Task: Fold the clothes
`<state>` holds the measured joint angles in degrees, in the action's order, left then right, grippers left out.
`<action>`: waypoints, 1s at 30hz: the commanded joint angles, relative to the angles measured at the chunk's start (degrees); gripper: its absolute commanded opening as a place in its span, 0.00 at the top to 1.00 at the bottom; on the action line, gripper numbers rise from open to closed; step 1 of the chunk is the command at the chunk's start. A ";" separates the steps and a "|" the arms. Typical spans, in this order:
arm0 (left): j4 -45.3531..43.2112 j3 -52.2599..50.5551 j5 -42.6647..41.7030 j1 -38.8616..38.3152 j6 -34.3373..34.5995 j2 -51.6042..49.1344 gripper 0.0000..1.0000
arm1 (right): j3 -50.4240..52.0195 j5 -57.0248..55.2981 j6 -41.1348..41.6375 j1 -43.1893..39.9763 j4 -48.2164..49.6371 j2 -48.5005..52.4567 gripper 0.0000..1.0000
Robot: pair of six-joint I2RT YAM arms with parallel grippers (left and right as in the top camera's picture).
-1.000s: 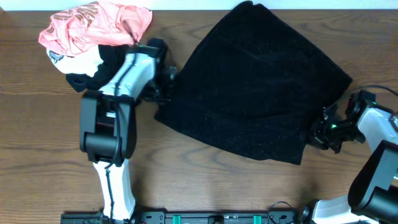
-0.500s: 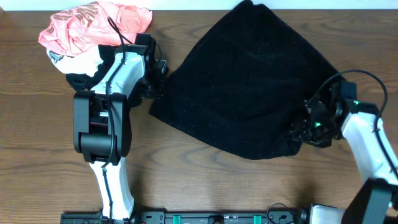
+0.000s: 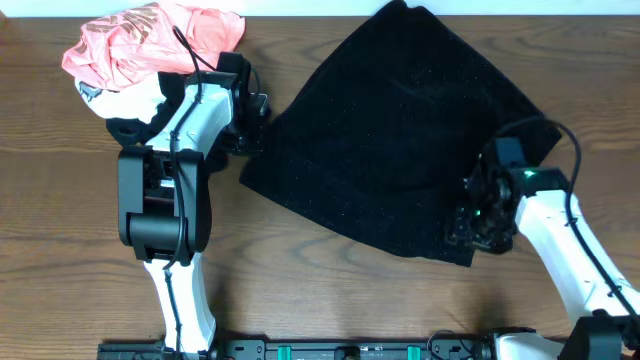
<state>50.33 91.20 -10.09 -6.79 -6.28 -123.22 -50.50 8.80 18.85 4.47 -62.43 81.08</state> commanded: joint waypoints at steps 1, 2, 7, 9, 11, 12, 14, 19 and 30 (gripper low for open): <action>-0.15 -0.61 0.74 0.35 -1.60 1.38 0.72 | 0.72 -7.19 4.94 0.15 -0.33 -0.59 0.43; -0.26 -0.61 0.74 0.35 -1.60 1.38 0.72 | 0.72 -7.56 4.98 0.00 -0.11 -0.61 0.42; -0.72 -0.61 0.74 0.35 -1.57 1.38 0.72 | 0.72 -10.19 5.55 -0.04 1.18 -0.61 0.41; -0.85 -0.61 0.74 0.35 -1.60 1.38 0.72 | 0.81 -10.27 5.55 0.00 1.73 -0.57 0.39; -0.98 -0.61 0.74 0.35 -1.60 1.38 0.71 | 1.38 -9.86 5.57 0.35 2.54 -0.55 0.40; -1.05 -0.61 0.74 0.35 -1.60 1.38 0.71 | 1.84 -9.44 5.62 0.57 2.97 -0.55 0.40; -1.25 -0.61 0.74 0.35 -1.60 1.38 0.62 | 3.15 -8.28 6.12 1.05 4.33 -0.55 0.40; -1.77 -0.61 0.76 0.37 -1.60 1.38 0.50 | 6.91 -4.94 6.43 1.81 8.48 -0.55 0.45; -1.79 -0.61 3.69 0.42 -1.55 1.38 0.31 | 9.42 -8.85 9.99 1.66 10.80 -0.57 0.99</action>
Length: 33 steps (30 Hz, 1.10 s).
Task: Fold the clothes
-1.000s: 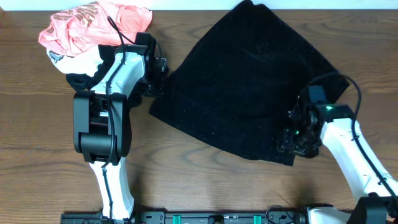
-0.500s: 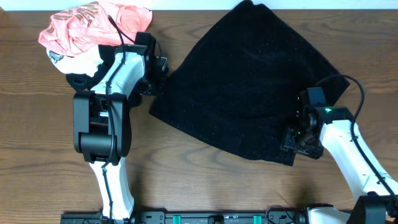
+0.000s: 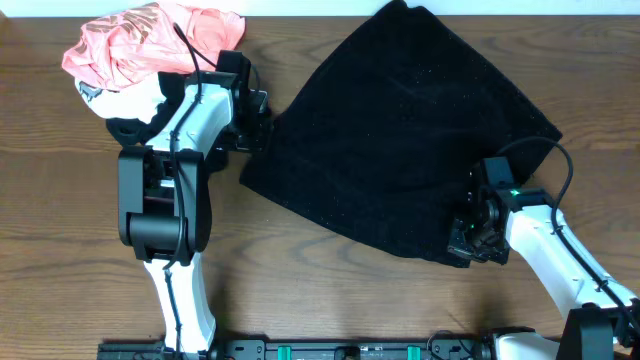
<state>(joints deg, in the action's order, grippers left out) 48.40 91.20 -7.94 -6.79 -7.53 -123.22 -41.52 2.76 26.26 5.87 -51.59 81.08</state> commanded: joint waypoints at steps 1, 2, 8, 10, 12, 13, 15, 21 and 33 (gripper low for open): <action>0.13 -0.61 1.55 0.39 -0.31 1.38 0.31 | 0.44 -3.48 2.73 -0.09 0.02 -0.57 0.99; 0.15 -0.61 1.55 0.39 -0.31 1.38 0.31 | 0.44 -4.13 3.04 -0.57 0.04 -0.57 0.99; 0.15 -0.61 1.55 0.39 -0.31 1.38 0.29 | 0.44 -8.70 2.82 -6.49 0.81 -0.57 0.99; 0.20 -0.61 1.55 0.39 -0.31 1.38 0.28 | 0.44 -9.03 1.60 -9.20 1.88 -0.55 0.99; 0.33 -0.61 1.55 0.39 -0.31 1.38 0.25 | 0.44 -9.01 -0.04 -12.28 3.56 -0.55 0.99; 0.35 -0.61 1.53 0.39 -0.28 1.38 0.24 | 0.44 -9.01 -0.94 -13.57 4.59 -0.55 0.99; 0.35 -0.61 1.53 0.39 -0.28 1.38 0.23 | 0.44 -8.98 -2.10 -16.31 7.04 -0.55 0.99; 0.39 -0.61 1.36 0.39 -0.31 1.38 0.20 | 0.44 -8.79 -7.19 -23.23 13.84 -0.37 0.99; 0.37 -0.61 -0.59 0.33 -0.28 1.38 0.20 | 0.42 -8.57 -11.10 -29.86 31.36 1.42 0.99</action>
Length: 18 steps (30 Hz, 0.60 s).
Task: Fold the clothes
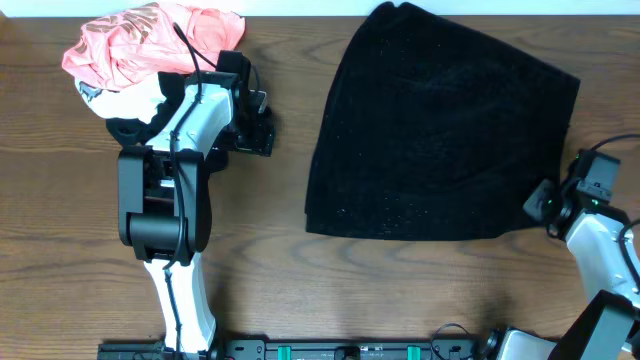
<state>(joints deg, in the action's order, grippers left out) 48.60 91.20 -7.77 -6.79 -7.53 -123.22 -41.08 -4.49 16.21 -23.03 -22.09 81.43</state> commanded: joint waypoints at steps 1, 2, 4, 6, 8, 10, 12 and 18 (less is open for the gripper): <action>0.15 -0.61 -0.76 0.33 -0.28 1.38 0.20 | -0.02 -1.44 -1.07 -1.22 3.26 1.62 0.99; 0.15 -0.61 -0.76 0.31 -0.28 1.38 0.20 | -0.02 -1.77 -1.05 -1.46 3.89 2.01 0.99; 0.15 -0.61 -0.76 0.24 -0.28 1.38 0.20 | -0.02 -2.01 -1.03 -2.23 5.20 3.08 0.99; 0.15 -0.61 -0.79 0.22 -0.26 1.38 0.19 | -0.02 -2.49 -0.92 -3.23 5.84 4.20 0.99; 0.17 -0.61 -0.83 0.17 -0.07 1.38 0.20 | -0.02 -2.82 -0.39 -4.35 5.84 5.05 0.98; 0.15 -0.61 -2.32 0.04 -0.09 1.38 0.20 | -0.02 -2.80 0.35 -5.88 5.44 5.60 0.99; 0.07 -0.61 -4.11 -0.15 -0.11 1.38 0.20 | -0.02 -3.04 2.34 -7.76 4.35 5.68 0.99; -0.66 -0.61 -4.85 -1.55 -0.13 1.38 0.19 | -0.07 0.28 4.76 -10.78 3.26 5.57 0.98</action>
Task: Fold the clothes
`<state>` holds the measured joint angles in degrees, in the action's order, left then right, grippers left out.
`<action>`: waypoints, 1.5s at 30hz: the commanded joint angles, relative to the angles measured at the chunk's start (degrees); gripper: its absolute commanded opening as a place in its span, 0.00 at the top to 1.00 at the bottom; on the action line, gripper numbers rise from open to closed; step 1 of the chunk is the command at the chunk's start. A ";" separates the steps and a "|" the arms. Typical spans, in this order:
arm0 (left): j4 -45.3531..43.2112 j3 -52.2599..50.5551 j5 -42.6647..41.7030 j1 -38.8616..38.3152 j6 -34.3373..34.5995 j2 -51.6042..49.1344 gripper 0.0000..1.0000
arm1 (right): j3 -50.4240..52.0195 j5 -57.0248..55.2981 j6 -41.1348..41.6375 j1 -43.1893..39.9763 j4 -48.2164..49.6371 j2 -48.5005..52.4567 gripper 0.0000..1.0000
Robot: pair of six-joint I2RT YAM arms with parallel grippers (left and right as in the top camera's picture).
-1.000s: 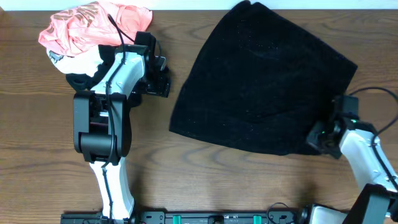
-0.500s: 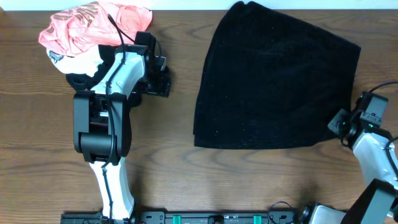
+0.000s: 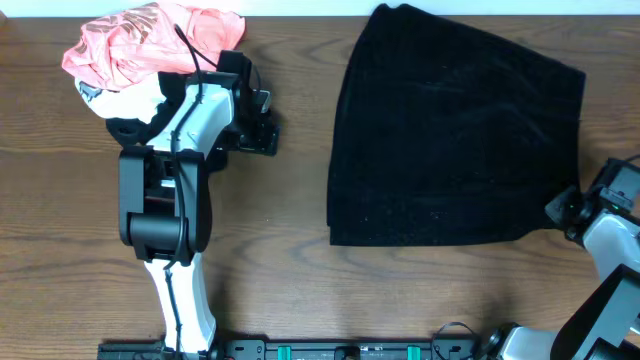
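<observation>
A black cloth point(image 3: 455, 125) lies spread flat on the right half of the table in the overhead view, its top edge at the table's far edge. My right gripper point(image 3: 562, 208) sits at the cloth's near right corner and appears shut on it. My left gripper point(image 3: 268, 122) stands open over bare wood, well left of the cloth's left edge, touching nothing.
A heap of pink, white and dark clothes point(image 3: 150, 45) lies at the far left corner, partly under the left arm point(image 3: 165, 190). The wooden table point(image 3: 290, 280) shows bare between the left gripper and the cloth. The right arm reaches the frame's right edge.
The right gripper has moved a little further right with the cloth's corner. The cloth's left edge has shifted right, widening the gap to the left gripper, which has barely moved.
At first the cloth lay skewed, its left corner at the left gripper and the right gripper at its near right corner. A second later little had changed. Then the cloth was clear of the left gripper and drawn right, squared up. Now it lies further right.
</observation>
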<state>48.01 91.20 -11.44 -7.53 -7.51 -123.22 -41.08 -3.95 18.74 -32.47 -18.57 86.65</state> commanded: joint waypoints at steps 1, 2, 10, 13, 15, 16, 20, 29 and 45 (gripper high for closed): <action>-0.22 -0.61 -1.18 -1.11 -0.15 1.38 0.20 | -0.17 0.26 2.21 -1.31 -0.28 0.35 0.79; -0.37 -0.61 -1.18 -1.42 -0.15 1.38 0.20 | -0.31 1.01 2.21 -1.31 -0.31 0.35 0.50; -1.49 -0.44 -1.18 -4.48 -2.89 1.40 0.28 | -5.33 10.14 1.33 -1.31 -3.19 -1.73 0.01; -1.70 0.44 -1.22 -5.60 -2.95 1.42 0.31 | -9.27 13.29 -0.11 -1.20 -7.08 -3.19 0.01; -2.01 1.55 -1.57 -6.36 -2.95 1.44 0.31 | -11.96 15.30 -1.53 -1.22 -10.21 -4.13 0.01; -2.43 2.05 -2.10 -6.71 -2.95 1.51 0.30 | -13.40 16.63 -2.69 -1.18 -11.89 -4.59 0.01; -6.25 3.87 -8.74 -8.44 -2.95 1.62 0.30 | -18.23 22.01 -5.99 -0.85 -19.12 -5.01 0.01; -19.47 3.85 -13.44 -16.24 -9.22 1.60 0.33 | -19.98 28.41 -12.68 -0.74 -27.80 -5.01 0.01; -25.99 3.65 -7.34 -23.67 -21.05 -2.69 0.56 | -19.98 28.41 -13.64 -0.72 -32.46 -5.01 0.01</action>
<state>22.81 93.89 -19.79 -30.76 -26.89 -123.63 -60.25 23.62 6.22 -32.86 -50.72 82.21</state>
